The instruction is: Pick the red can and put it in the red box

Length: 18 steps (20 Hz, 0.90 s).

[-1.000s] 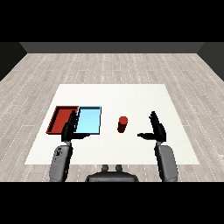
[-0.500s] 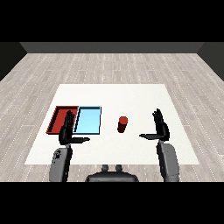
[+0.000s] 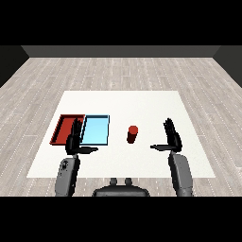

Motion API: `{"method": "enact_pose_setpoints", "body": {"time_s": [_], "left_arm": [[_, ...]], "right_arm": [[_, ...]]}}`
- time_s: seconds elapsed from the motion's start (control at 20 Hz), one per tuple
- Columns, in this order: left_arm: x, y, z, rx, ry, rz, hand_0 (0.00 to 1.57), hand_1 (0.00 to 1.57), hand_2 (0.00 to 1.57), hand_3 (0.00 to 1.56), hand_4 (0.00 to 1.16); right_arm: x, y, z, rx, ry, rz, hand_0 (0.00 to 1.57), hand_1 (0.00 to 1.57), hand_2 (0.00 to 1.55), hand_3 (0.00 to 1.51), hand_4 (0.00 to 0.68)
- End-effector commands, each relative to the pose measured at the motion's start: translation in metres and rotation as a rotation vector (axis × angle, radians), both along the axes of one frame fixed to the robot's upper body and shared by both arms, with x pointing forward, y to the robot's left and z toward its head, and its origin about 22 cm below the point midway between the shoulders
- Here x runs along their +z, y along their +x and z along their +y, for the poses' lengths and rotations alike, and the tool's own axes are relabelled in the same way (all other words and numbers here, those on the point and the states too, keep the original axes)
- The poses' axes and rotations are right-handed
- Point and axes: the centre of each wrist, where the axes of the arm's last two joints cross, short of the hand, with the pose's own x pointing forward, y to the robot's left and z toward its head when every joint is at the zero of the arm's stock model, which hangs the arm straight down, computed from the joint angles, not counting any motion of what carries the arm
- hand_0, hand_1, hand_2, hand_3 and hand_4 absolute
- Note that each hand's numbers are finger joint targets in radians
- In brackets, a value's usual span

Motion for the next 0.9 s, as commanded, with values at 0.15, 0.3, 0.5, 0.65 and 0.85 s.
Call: {"method": "enact_pose_setpoints", "body": {"time_s": [0.15,0.3,0.5,0.65,0.85], "left_arm": [[-0.007,0.003,-0.017,-0.004,-0.01,-0.01,0.0,0.0,0.0,0.0,0.0],[0.022,-0.001,0.008,0.0,-0.014,-0.036,0.0,0.0,0.0,0.0,0.0],[0.004,-0.016,0.007,0.007,-0.034,-0.037,0.0,0.0,0.0,0.0,0.0],[0.002,-0.001,-0.005,-0.004,-0.02,-0.026,0.0,0.0,0.0,0.0,0.0],[0.011,-0.004,0.002,-0.004,-0.023,-0.022,0.0,0.0,0.0,0.0,0.0]], "right_arm": [[-0.009,0.025,0.01,0.044,0.045,0.043,0.0,0.0,0.0,0.0,0.0],[0.002,0.025,0.04,0.044,0.042,0.069,0.0,0.0,0.0,0.0,0.0],[-0.001,0.039,0.055,0.054,0.073,0.113,0.0,0.0,0.0,0.0,0.0],[-0.015,0.029,0.044,0.087,0.057,0.102,0.0,0.0,0.0,0.0,0.0],[-0.025,0.054,0.071,0.085,0.103,0.131,0.0,0.0,0.0,0.0,0.0]]}}
